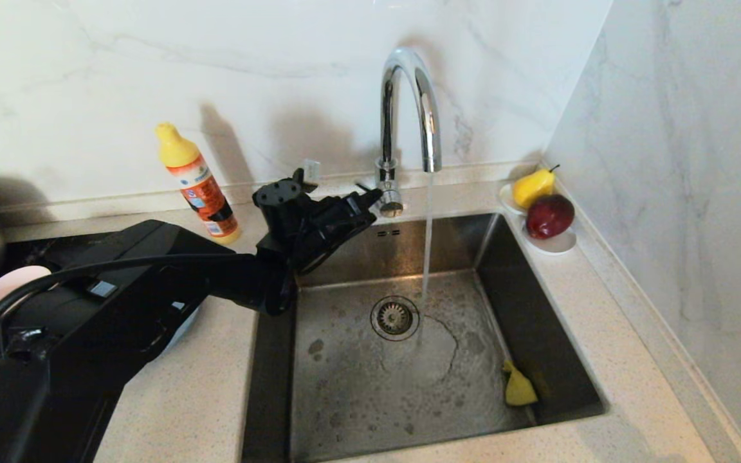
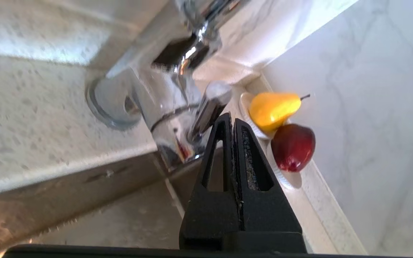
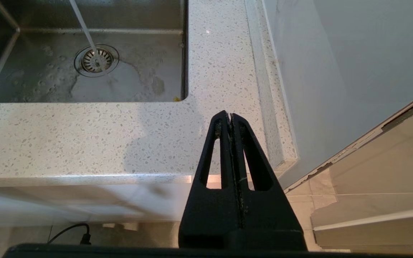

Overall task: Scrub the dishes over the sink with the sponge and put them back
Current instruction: Turn off the faucet

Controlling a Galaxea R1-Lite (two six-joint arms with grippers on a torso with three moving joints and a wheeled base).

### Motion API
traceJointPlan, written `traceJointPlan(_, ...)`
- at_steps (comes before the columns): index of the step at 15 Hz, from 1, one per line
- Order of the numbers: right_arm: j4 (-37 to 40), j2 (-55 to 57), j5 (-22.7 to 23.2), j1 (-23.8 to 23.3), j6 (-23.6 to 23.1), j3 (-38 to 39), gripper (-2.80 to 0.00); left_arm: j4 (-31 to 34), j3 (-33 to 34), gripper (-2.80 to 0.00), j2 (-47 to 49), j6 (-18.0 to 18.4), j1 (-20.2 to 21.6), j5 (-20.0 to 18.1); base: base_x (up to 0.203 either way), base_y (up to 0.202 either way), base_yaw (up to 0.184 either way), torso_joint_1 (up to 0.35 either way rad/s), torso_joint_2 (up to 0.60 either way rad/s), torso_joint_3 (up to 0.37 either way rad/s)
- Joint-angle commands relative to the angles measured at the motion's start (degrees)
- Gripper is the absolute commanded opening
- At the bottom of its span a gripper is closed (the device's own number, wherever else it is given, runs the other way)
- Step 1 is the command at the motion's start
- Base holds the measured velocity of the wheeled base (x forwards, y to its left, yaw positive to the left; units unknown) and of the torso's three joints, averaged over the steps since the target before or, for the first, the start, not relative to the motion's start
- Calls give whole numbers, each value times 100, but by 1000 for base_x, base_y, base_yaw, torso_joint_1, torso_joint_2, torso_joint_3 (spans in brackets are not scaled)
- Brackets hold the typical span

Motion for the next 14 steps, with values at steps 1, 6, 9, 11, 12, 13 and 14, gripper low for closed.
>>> traceJointPlan(1, 0, -8, 6, 1, -6, 0, -280, -10, -123, -280, -23, -35, 29, 16, 0, 0, 0, 0, 0, 0)
traceJointPlan(6, 0, -8, 6, 1, -6, 0, -280, 92, 42, -280, -186, -53, 54, 59, 0, 0, 0, 0, 0, 0)
traceJointPlan(9, 0, -8, 5, 1, -6, 0, -280, -139, 988, -280, -933, -53, -72, 146, 0, 0, 0, 0, 0, 0)
traceJointPlan(11, 0, -2, 3, 1, -6, 0, -280, -295, 1824, -280, -1711, -33, -192, 167, 0, 0, 0, 0, 0, 0)
traceJointPlan(12, 0, -8, -2, 1, -6, 0, -280, -308, 2198, -280, -2153, 2, -228, 177, 0, 0, 0, 0, 0, 0)
traceJointPlan(13, 0, -8, 0, 1, -6, 0, -280, -251, 2541, -280, -2621, 70, -246, 192, 0, 0, 0, 0, 0, 0)
traceJointPlan(14, 0, -8, 6, 1, -6, 0, -280, -118, 2872, -280, -3062, 167, -257, 243, 0, 0, 0, 0, 0, 0)
